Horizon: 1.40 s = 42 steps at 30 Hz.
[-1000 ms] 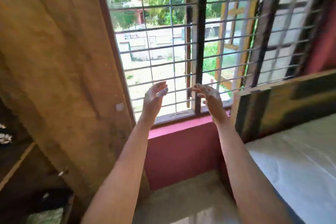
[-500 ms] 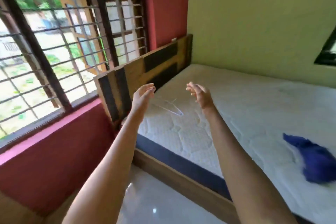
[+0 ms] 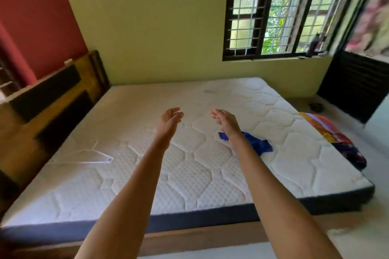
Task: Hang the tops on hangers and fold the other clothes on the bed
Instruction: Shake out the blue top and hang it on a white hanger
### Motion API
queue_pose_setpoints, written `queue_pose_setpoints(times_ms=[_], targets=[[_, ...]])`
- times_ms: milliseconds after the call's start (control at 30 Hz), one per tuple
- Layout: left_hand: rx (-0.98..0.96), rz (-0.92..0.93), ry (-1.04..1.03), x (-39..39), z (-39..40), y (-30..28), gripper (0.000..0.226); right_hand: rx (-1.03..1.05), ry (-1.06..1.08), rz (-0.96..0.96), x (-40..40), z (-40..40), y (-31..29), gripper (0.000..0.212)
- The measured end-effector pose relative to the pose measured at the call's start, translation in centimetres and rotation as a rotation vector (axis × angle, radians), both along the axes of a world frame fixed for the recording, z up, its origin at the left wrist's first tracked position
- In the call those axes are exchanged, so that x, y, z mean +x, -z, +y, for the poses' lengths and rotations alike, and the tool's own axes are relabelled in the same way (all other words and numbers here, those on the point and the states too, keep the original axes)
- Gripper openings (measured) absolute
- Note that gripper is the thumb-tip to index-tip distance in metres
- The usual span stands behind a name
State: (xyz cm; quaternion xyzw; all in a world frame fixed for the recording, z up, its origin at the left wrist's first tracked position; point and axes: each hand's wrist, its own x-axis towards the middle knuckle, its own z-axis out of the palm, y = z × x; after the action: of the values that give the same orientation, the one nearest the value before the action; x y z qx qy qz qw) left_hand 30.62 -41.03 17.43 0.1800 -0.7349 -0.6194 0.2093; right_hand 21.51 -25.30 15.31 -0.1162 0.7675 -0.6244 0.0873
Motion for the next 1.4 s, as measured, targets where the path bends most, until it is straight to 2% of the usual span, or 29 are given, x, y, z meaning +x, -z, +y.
queue_pose_setpoints(times_ms=[300,600,667,833,967,1033,1133,1200,1300,1400], targets=[[0.043,-0.099,0.166,-9.6,2.1,4.3,0.035,-0.042,0.207,-0.135,-6.8,3.8,3.6,0.033],[0.067,-0.254,0.201,-18.2,4.3,10.9,0.034,0.016,0.338,-0.234,-14.3,7.0,10.2,0.033],[0.069,-0.298,0.196,-20.2,4.7,12.7,0.035,0.083,0.340,-0.239,-16.7,7.6,12.2,0.034],[0.067,-0.421,0.171,-26.0,6.2,17.0,0.037,0.502,0.170,-0.313,-24.1,8.5,18.4,0.042],[0.101,-0.463,0.147,-31.0,8.0,21.4,0.037,0.628,0.102,-0.294,-28.9,9.1,25.7,0.040],[0.115,-0.477,0.128,-33.3,8.9,24.0,0.036,0.690,-0.012,-0.298,-30.5,8.9,29.5,0.039],[0.125,-0.516,0.141,-35.5,10.5,27.8,0.035,0.821,-0.214,-0.387,-31.7,8.9,33.5,0.020],[0.133,-0.570,0.158,-36.2,11.3,29.8,0.037,0.828,-0.197,-0.445,-32.0,9.1,35.8,0.034],[0.137,-0.628,0.169,-36.5,11.7,30.4,0.040,0.797,-0.052,-0.401,-32.4,9.3,35.6,0.019],[0.111,-0.660,0.176,-36.7,11.1,28.1,0.039,0.540,0.039,-0.504,-34.7,8.4,30.3,0.018]])
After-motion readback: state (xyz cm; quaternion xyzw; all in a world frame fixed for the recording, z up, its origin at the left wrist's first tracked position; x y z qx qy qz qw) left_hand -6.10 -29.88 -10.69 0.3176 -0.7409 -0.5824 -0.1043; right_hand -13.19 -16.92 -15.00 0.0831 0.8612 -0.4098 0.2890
